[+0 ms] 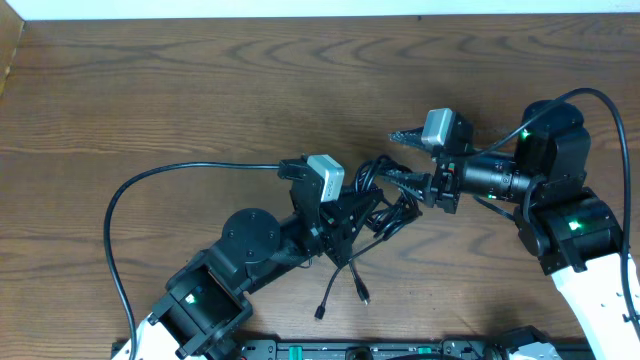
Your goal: Untangle cables
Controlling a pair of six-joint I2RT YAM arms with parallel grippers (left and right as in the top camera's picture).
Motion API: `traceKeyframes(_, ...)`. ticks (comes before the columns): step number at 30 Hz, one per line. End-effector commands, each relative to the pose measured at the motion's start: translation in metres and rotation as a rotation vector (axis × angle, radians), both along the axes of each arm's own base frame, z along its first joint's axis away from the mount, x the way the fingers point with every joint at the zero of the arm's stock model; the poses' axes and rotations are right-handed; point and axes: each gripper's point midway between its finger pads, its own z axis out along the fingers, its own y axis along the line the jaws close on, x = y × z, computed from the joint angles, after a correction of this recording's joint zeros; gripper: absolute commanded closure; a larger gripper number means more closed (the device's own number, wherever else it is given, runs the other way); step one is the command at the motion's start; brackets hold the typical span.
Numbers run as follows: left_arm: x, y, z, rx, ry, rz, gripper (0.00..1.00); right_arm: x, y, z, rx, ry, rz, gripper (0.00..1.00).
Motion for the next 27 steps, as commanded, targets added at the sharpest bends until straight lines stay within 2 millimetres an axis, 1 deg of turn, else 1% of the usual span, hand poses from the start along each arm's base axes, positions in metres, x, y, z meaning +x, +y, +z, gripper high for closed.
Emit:
traceKeyframes(1, -0.009, -0.002, 0.02, -0.046, -0.034, -0.042, 0.93, 0.007, -0.004, -0.001, -0.018, -0.015, -0.038, 0.47)
traceKeyframes(2, -0.009, -0.002, 0.022, -0.051, -0.039, -0.042, 0.92, 0.006, -0.004, -0.002, -0.025, -0.02, -0.033, 0.48)
traceKeyframes(3, -0.008, -0.002, 0.024, -0.057, -0.045, -0.042, 0.93, 0.005, -0.005, -0.004, -0.032, -0.023, -0.03, 0.53)
traceKeyframes(5, -0.008, -0.002, 0.026, -0.064, -0.053, -0.038, 0.92, 0.004, -0.005, -0.006, -0.04, -0.019, -0.024, 0.69)
traceKeyframes(8, -0.004, 0.0, 0.025, -0.058, -0.05, -0.013, 0.93, 0.003, -0.005, -0.008, -0.044, -0.006, -0.024, 0.88)
traceKeyframes(11, 0.004, 0.006, 0.016, -0.03, -0.032, 0.045, 0.93, 0.002, -0.005, -0.009, -0.044, -0.004, -0.024, 0.97)
traceKeyframes(12, 0.007, 0.009, 0.013, -0.021, -0.018, 0.069, 0.93, 0.003, -0.005, -0.009, -0.044, -0.003, -0.024, 0.99)
traceKeyframes(16, 0.021, 0.022, -0.001, -0.023, 0.078, 0.192, 0.93, 0.003, -0.005, -0.009, -0.044, -0.003, -0.024, 0.99)
traceKeyframes(19, 0.029, 0.032, -0.007, -0.036, 0.132, 0.277, 0.93, 0.002, -0.005, -0.009, -0.042, 0.002, -0.026, 0.99)
traceKeyframes(21, 0.032, 0.035, -0.008, -0.05, 0.153, 0.306, 0.93, 0.004, -0.006, -0.008, -0.033, 0.029, -0.041, 0.99)
traceKeyframes(24, 0.035, 0.039, -0.009, -0.071, 0.18, 0.345, 0.93, 0.009, -0.009, -0.01, -0.026, 0.08, -0.092, 0.99)
traceKeyframes(27, 0.041, 0.049, -0.017, -0.088, 0.236, 0.424, 0.93, 0.017, -0.014, -0.012, -0.013, 0.14, -0.161, 0.99)
